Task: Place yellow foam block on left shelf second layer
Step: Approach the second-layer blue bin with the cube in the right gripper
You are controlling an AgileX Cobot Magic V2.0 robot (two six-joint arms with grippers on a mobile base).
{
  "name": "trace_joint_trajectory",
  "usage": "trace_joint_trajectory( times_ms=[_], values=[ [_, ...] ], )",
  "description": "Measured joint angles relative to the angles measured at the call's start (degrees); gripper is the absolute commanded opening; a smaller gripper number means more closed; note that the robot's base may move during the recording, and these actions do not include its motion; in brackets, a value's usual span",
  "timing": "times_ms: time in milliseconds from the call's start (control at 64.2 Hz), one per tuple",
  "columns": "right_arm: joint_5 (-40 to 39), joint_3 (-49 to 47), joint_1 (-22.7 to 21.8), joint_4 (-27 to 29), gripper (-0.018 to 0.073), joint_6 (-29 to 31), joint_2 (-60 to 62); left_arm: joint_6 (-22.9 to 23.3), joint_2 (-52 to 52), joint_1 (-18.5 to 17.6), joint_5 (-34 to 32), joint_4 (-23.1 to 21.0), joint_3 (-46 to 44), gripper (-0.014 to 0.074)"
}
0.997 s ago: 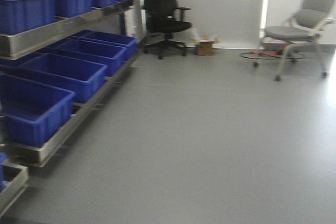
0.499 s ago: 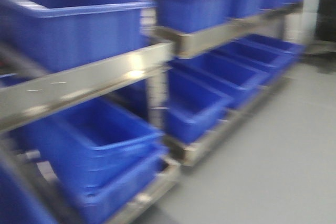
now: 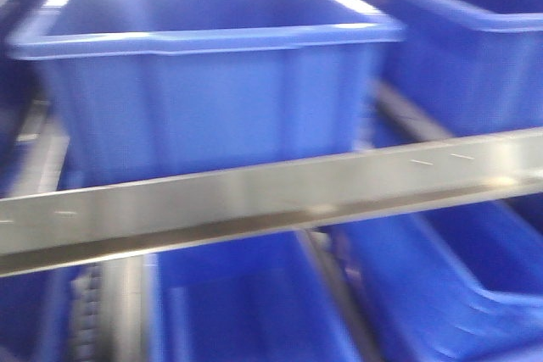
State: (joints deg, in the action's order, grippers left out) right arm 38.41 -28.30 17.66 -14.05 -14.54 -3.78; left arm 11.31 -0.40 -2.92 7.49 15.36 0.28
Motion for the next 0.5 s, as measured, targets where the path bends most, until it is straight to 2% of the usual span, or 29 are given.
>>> trace_joint_trajectory(
  times_ms=[499],
  values=[
    [0.0, 0.0, 0.0, 0.0, 0.033, 0.0, 0.0, 0.0, 0.0, 0.0, 0.0, 0.0, 0.0, 0.0137]
  ],
)
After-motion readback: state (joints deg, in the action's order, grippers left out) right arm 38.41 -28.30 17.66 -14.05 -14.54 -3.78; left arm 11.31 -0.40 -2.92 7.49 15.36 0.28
